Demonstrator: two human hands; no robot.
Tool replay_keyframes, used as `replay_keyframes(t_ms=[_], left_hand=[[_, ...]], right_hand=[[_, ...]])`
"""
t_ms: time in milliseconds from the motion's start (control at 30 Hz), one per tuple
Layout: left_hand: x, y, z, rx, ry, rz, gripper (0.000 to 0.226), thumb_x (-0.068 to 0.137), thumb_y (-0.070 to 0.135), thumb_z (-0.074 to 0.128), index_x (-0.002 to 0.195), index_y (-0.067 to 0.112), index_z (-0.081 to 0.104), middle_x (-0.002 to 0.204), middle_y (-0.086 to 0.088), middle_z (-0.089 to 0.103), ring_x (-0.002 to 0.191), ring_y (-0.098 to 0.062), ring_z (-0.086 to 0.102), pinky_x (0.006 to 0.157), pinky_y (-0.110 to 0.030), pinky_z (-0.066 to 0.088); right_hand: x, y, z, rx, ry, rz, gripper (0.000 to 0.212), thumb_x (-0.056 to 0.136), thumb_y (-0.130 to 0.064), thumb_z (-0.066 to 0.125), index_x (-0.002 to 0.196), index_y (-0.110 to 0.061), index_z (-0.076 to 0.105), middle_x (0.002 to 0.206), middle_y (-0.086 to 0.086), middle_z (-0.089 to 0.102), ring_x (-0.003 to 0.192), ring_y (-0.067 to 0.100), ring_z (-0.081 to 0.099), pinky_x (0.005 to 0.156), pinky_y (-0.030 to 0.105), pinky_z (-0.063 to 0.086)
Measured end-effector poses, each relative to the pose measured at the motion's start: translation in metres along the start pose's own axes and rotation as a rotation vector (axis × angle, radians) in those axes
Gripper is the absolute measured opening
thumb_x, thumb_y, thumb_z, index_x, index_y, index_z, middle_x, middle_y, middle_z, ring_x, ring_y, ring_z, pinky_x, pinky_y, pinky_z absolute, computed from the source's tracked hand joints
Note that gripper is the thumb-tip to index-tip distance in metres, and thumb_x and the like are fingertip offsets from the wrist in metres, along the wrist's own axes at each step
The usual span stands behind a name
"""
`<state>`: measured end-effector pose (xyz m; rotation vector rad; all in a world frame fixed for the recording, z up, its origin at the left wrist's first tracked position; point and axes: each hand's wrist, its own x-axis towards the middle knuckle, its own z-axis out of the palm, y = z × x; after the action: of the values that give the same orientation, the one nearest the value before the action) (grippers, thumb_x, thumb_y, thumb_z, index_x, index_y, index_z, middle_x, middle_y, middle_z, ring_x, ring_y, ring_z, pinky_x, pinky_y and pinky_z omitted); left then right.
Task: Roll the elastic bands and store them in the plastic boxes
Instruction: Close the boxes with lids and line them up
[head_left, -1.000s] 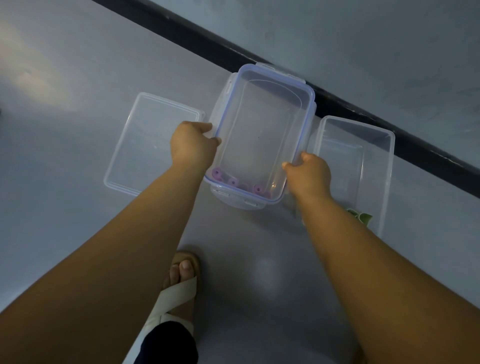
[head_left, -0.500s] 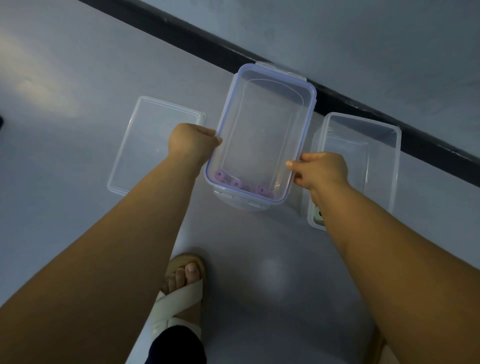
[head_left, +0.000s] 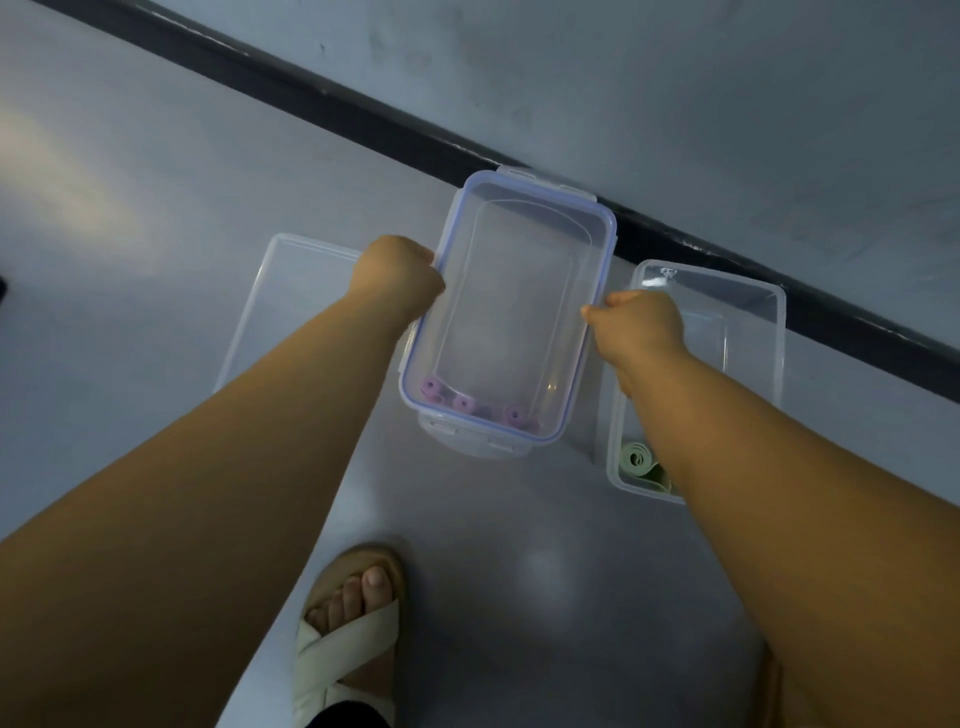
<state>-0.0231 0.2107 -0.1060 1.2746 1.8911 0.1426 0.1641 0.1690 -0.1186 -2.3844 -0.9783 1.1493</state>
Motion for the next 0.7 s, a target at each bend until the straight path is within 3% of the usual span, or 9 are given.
replay_keyframes(t_ms=[133,200,333,533,700], left_hand=[[0.008,0.011,0.002,-0.078,0.028,-0.049,0.033,0.091,0.019,0.056,0.115,-0.003,0.062,0.102,-0.015,0.056,0.109,-0.035,0.057,0.099,-0.043,0.045],[0.012,0.010,0.003,-0.160,0.020,-0.083,0.032,0.090,0.020,0.059,0.114,-0.001,0.063,0.100,-0.014,0.058,0.106,-0.034,0.059,0.098,-0.044,0.046],[0.012,0.009,0.003,-0.258,-0.007,-0.120,0.032,0.089,0.020,0.061,0.116,0.003,0.062,0.100,-0.009,0.056,0.099,-0.028,0.058,0.096,-0.042,0.049],[0.012,0.010,0.002,-0.321,-0.035,-0.131,0.032,0.091,0.017,0.057,0.120,0.005,0.060,0.100,-0.005,0.055,0.091,-0.020,0.053,0.096,-0.038,0.048],[0.012,0.010,0.002,-0.327,-0.023,-0.163,0.031,0.092,0.020,0.057,0.119,0.004,0.061,0.101,-0.011,0.054,0.089,-0.023,0.051,0.098,-0.040,0.048]], right_hand=[[0.019,-0.011,0.002,-0.037,0.003,0.000,0.029,0.092,-0.025,0.056,0.106,-0.002,0.066,0.106,0.018,0.067,0.098,0.033,0.063,0.081,0.033,0.047],[0.025,-0.009,0.004,-0.028,0.000,0.011,0.027,0.091,-0.024,0.057,0.106,-0.004,0.067,0.103,0.016,0.067,0.097,0.032,0.063,0.082,0.032,0.048],[0.034,-0.004,0.010,0.095,-0.011,0.065,0.022,0.088,-0.020,0.062,0.104,-0.005,0.067,0.104,0.017,0.068,0.095,0.035,0.065,0.090,0.046,0.051],[0.037,-0.003,0.010,0.158,-0.057,0.119,0.021,0.089,-0.018,0.062,0.105,-0.005,0.065,0.107,0.017,0.067,0.099,0.034,0.064,0.093,0.045,0.049],[0.037,-0.005,0.007,0.185,-0.070,0.119,0.024,0.089,-0.015,0.061,0.109,-0.003,0.063,0.111,0.018,0.065,0.105,0.035,0.062,0.094,0.045,0.049]])
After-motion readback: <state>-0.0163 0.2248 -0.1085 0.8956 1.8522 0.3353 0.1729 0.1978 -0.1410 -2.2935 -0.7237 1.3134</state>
